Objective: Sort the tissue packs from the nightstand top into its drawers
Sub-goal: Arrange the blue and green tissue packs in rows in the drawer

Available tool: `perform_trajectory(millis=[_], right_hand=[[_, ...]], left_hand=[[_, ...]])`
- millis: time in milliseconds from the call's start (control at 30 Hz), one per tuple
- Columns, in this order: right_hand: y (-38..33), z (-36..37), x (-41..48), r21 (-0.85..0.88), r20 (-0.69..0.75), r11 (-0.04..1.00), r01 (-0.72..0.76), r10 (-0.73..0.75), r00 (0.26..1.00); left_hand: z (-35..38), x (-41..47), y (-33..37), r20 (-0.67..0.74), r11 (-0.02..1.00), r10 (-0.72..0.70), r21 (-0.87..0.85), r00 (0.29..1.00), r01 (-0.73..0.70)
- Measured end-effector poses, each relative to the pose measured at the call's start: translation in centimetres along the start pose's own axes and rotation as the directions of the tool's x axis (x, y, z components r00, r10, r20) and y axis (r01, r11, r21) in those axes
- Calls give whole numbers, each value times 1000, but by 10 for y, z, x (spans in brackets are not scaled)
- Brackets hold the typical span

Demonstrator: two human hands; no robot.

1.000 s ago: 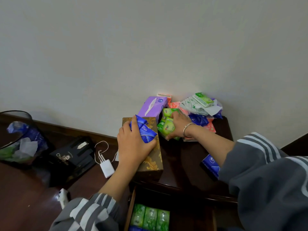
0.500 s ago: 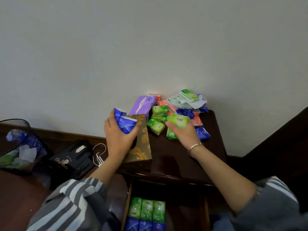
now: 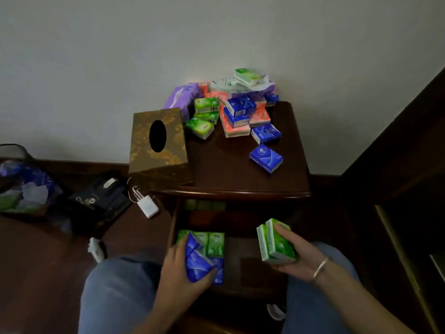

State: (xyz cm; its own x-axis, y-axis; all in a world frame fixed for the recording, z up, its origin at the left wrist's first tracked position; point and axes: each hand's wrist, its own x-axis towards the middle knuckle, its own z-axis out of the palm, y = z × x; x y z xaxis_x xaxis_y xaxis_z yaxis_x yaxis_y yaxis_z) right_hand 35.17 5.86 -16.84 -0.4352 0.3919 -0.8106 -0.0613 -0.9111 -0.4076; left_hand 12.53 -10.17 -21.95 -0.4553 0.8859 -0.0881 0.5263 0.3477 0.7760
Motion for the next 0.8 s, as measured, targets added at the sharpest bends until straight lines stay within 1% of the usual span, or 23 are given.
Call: perform_trajectory(millis=[67, 100, 167, 233, 300, 400, 533, 667, 700, 733, 767, 800], right_hand=[[7, -7, 22, 78, -44, 997, 29, -25, 999], [10, -10, 34, 121, -69, 991, 59, -51, 996], [12, -19, 52, 172, -117, 974, 145, -126, 985], [10, -30, 64, 198, -169, 953, 230, -198, 966], [8, -45, 69, 183, -221, 936, 300, -258, 941], [6, -66, 69, 132, -255, 913, 387, -346, 903], [9, -71, 69, 76, -235, 913, 400, -373, 898], [6, -70, 66, 65, -199, 909, 412, -393, 898], [6, -69, 66, 75, -193, 909, 410, -390, 900], [5, -69, 66, 83, -187, 909, 408, -387, 903], [5, -69, 66, 90, -182, 908, 408, -388, 903], [5, -68, 67, 92, -179, 908, 410, -390, 903]], left_hand=[[30, 5, -5, 79, 980, -103, 180, 992, 88], [46, 11, -5, 110, 954, -133, 283, 985, 97], [80, 26, -4, 161, 894, -164, 442, 973, 78], [115, 41, 0, 208, 844, -194, 534, 959, 54], [147, 51, 3, 241, 801, -251, 596, 938, 61], [186, 55, 4, 255, 729, -346, 679, 903, 87], [214, 48, -4, 274, 655, -403, 753, 873, 65], [213, 48, 1, 309, 596, -508, 800, 804, 69], [210, 51, 2, 317, 585, -509, 809, 800, 52], [206, 55, 4, 319, 581, -488, 813, 813, 30], [200, 60, 4, 318, 582, -438, 813, 841, -4], [194, 67, 2, 325, 589, -358, 806, 875, -59]])
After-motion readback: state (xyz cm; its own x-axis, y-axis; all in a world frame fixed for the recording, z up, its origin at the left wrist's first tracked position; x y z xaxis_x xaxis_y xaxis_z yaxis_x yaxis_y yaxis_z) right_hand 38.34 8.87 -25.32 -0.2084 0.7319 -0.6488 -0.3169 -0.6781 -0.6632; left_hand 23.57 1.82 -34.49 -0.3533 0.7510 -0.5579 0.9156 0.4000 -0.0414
